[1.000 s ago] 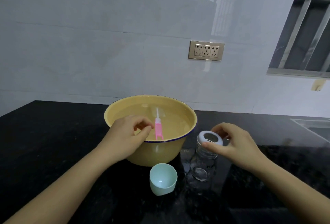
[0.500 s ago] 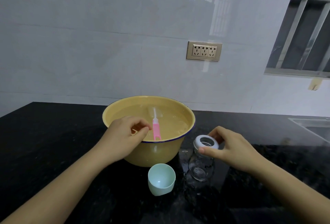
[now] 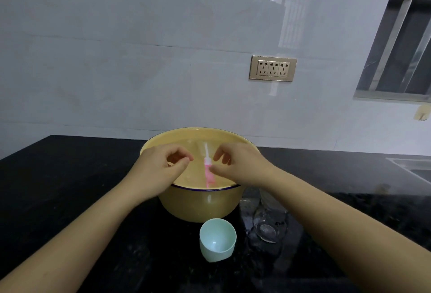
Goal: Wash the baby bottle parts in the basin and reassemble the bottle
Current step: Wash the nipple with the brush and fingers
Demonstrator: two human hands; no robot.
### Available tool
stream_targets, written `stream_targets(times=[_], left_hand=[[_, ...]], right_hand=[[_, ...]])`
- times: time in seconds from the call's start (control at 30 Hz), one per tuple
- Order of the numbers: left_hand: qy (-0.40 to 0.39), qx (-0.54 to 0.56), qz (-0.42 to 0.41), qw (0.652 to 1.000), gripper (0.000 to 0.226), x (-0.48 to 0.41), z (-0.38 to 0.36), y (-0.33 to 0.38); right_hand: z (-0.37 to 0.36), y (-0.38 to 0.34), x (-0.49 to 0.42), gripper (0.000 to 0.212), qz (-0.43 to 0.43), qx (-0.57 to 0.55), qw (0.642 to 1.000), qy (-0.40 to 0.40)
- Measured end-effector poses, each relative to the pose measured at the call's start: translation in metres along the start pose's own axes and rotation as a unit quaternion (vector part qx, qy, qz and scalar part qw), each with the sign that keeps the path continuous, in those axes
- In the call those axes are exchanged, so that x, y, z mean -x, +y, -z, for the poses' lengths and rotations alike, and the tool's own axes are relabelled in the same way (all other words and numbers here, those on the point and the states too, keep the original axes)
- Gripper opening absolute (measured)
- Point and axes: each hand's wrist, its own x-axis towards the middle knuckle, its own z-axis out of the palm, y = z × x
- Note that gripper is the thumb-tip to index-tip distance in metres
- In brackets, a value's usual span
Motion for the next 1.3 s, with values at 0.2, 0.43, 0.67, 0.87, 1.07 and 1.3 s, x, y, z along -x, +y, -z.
stream_targets(times=[0.2, 0.43, 0.67, 0.87, 1.07, 1.3], left_hand=[[-0.016, -0.045, 0.029, 0.998, 0.013, -0.014, 0.013, -0.016], [-0.073, -0.053, 0.040, 0.995, 0.010, -0.029, 0.016, -0.023], [-0.216, -0.111, 0.041, 0.969, 0.018, -0.049, 0.001, -0.019], [-0.411, -0.235, 0.017, 0.881, 0.042, -0.061, -0.016, -0.006], [-0.505, -0.310, 0.003, 0.806, 0.046, -0.072, -0.021, 0.002], [-0.447, -0.210, 0.016, 0.869, 0.046, -0.075, -0.015, -0.010]], right_hand=[[-0.013, -0.016, -0.038, 0.059, -0.062, 0.025, 0.996, -0.065], [-0.013, -0.019, -0.057, 0.040, -0.111, 0.093, 0.978, -0.153], [-0.010, -0.013, -0.072, 0.044, -0.064, 0.198, 0.967, -0.147], [-0.007, 0.015, -0.066, 0.052, -0.004, 0.261, 0.960, -0.105], [-0.016, 0.033, -0.061, 0.054, 0.005, 0.232, 0.971, -0.055], [-0.016, 0.034, -0.057, 0.050, 0.010, 0.222, 0.974, -0.052]])
